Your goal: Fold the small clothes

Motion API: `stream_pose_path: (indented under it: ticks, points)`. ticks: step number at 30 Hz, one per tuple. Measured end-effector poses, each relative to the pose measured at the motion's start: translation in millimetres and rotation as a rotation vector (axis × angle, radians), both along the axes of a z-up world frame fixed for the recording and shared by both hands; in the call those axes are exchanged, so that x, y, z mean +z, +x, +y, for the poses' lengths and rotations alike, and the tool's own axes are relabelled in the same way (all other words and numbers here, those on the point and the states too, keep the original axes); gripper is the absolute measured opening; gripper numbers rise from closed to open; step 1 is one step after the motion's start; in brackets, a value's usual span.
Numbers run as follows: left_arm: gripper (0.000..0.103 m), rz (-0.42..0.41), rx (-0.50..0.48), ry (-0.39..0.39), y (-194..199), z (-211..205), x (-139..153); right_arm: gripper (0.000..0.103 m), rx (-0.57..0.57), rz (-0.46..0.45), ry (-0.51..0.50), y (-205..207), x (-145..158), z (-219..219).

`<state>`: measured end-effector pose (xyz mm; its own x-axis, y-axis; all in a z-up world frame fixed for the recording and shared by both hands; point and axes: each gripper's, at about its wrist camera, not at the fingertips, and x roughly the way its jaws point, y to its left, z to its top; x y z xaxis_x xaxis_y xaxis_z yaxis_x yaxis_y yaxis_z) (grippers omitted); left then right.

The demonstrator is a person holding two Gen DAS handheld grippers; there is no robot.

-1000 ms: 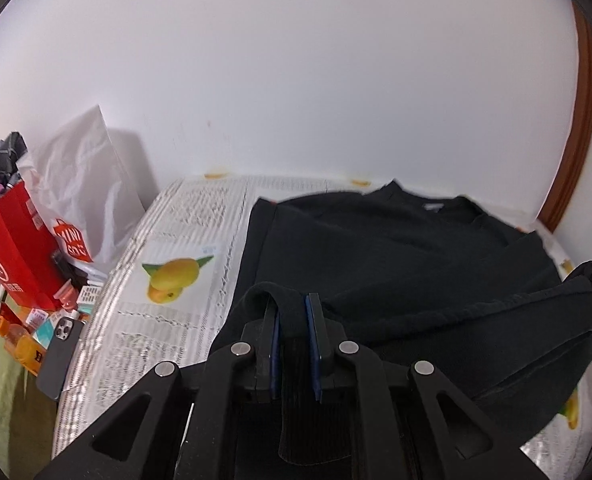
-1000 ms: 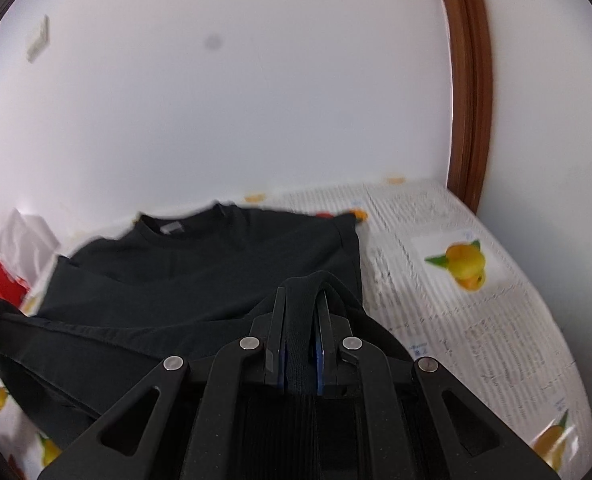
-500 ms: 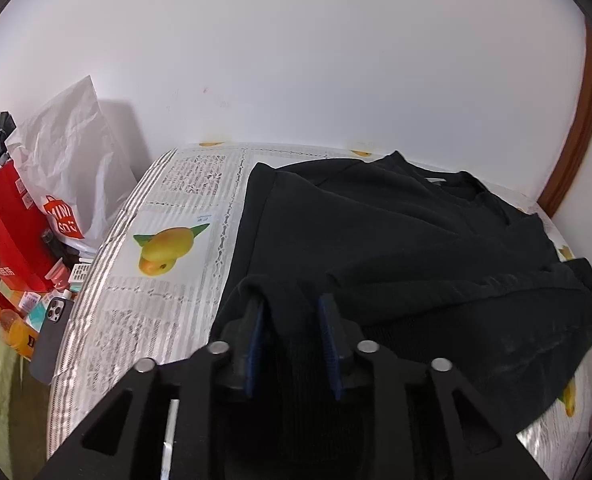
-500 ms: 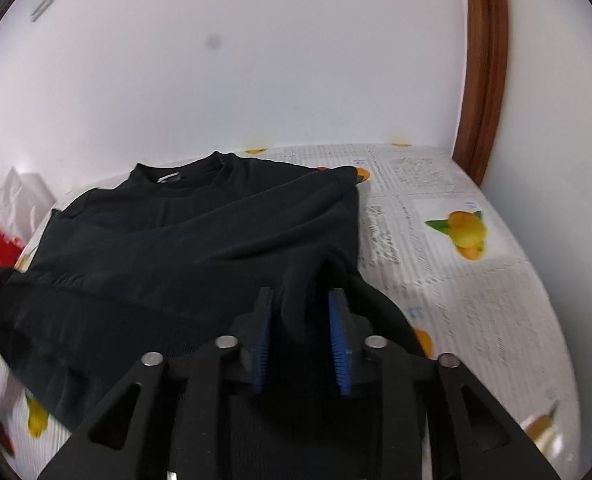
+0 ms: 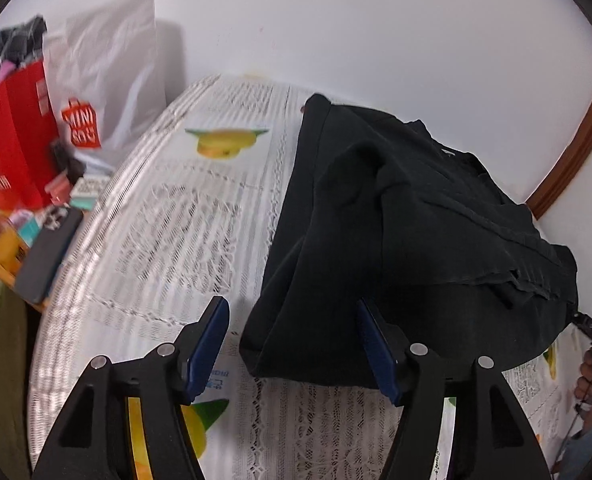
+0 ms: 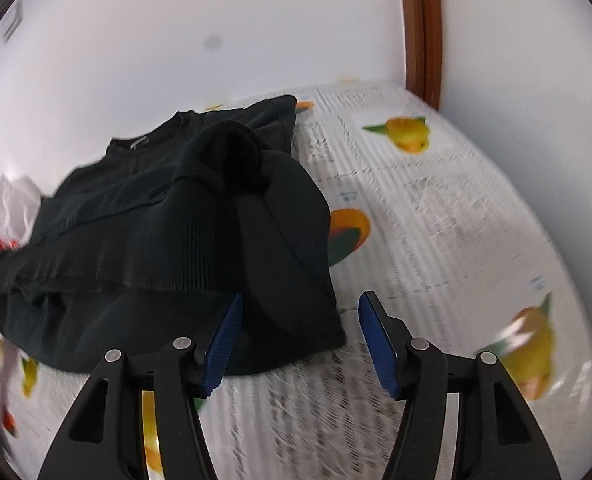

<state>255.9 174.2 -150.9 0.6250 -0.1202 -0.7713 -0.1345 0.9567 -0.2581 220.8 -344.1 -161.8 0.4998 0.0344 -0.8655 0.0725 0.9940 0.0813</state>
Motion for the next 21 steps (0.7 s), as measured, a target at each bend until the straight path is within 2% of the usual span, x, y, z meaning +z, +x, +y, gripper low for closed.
stream_pose_path:
  ticks: [3, 4, 5, 6, 7, 8, 9, 11, 16, 21]
  points:
    - [0.062, 0.01, -0.006, -0.014, 6.9, -0.4, -3.5, 0.059, -0.007, 0.02, 0.023, 11.7, -7.0, 5.1]
    - [0.058, 0.014, -0.011, -0.016, 8.7, -1.5, -4.8, 0.059, -0.008, 0.023, 0.019, 13.7, -8.2, 7.2]
    - [0.048, 0.019, -0.022, -0.019, 10.9, -3.3, -6.4, 0.057, 0.002, 0.018, 0.018, 14.2, -7.8, 9.3]
    - [0.039, 0.023, -0.031, -0.02, 11.0, -4.7, -7.7, 0.045, 0.022, 0.021, 0.027, 14.1, -8.0, 12.1]
    - [0.033, 0.022, -0.035, -0.019, 10.8, -6.7, -8.6, 0.027, 0.038, 0.023, 0.024, 13.4, -7.7, 14.6]
    - [0.022, 0.015, -0.041, -0.016, 8.6, -8.0, -8.1, 0.021, 0.065, 0.01, -0.01, 10.0, -4.8, 20.1]
    - [0.017, 0.01, -0.049, -0.017, 7.1, -9.0, -7.0, 0.018, 0.083, 0.001, -0.037, 6.9, -2.0, 23.6]
    - [0.014, -0.007, -0.048, -0.009, -0.7, -9.5, -2.1, 0.017, 0.129, 0.0, -0.084, -1.6, 4.2, 31.3]
    - [0.014, 0.003, -0.047, -0.027, -26.8, -5.9, 5.1, 0.017, 0.148, 0.006, -0.06, -28.2, 20.1, 28.7]
    - [0.014, 0.019, -0.063, 0.002, -66.3, -14.7, 6.7, 0.017, 0.131, 0.011, -0.026, -57.6, 23.5, 18.5]
